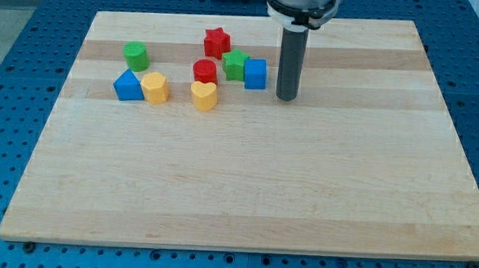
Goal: Slide blue cube along with green star and red star towards top left
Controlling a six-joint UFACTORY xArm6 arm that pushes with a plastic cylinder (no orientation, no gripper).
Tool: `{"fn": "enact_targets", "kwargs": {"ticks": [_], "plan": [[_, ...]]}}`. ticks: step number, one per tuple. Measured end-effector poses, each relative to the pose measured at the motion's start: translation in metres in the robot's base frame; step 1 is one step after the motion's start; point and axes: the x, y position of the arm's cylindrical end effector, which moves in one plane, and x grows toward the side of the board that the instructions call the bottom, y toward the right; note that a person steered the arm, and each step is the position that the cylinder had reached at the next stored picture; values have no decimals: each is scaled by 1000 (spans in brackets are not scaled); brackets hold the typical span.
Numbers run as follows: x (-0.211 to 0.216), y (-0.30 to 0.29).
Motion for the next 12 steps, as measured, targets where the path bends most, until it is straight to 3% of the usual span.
{"fn": "enact_targets", "kwargs": {"ticks": [2,4,6,12], "plan": [[0,14],[-21,-27],[-23,18],[-17,-72]]}}
